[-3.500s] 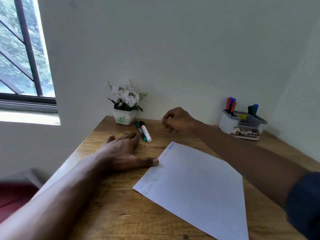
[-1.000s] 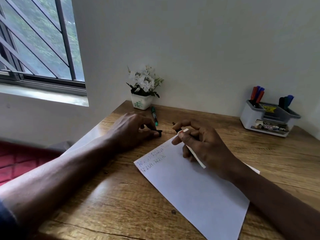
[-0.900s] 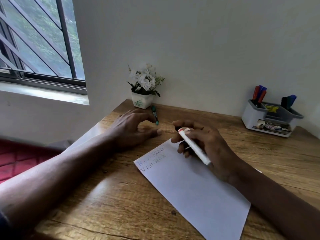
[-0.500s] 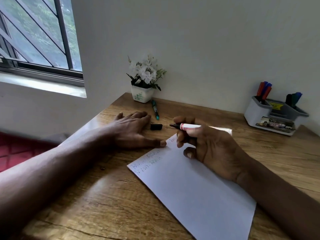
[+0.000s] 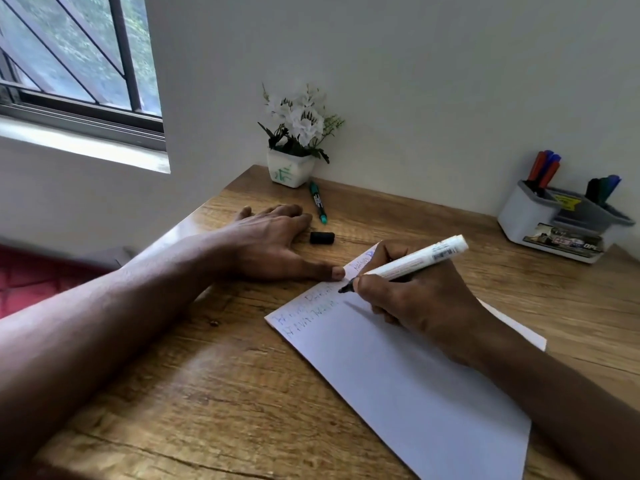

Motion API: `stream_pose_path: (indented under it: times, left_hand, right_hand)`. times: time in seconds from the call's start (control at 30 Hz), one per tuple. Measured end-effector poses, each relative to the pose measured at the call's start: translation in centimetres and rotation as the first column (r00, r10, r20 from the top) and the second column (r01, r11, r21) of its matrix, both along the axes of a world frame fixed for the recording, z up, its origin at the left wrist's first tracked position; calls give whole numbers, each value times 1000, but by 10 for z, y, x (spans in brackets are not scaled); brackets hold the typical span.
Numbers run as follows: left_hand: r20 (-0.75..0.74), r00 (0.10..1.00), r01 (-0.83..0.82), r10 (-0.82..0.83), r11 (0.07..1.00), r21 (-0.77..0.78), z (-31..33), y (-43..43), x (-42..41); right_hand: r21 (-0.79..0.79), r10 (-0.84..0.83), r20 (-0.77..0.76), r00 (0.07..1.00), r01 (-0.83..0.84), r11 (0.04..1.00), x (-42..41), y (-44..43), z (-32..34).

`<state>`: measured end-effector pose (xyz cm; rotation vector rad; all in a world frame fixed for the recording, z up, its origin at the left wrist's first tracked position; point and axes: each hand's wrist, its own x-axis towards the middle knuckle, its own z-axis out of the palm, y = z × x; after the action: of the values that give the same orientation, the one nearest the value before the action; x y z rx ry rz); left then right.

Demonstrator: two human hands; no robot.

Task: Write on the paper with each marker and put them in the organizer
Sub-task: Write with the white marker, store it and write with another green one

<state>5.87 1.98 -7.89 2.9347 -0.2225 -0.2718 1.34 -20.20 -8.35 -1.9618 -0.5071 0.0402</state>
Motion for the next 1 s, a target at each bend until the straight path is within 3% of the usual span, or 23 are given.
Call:
stream_pose_path:
  times: [0.27,1.0]
  left_hand:
    - [-5,1000,5,-5,1000,-3,1,1,2]
    - [-4,1000,-2,2,1000,-7,5,-2,-3]
  right_hand:
    - [-87,40,72,997,-33,996,-2,-2,-2]
    - [-90,21,118,993,-10,996,-3,-3,-5]
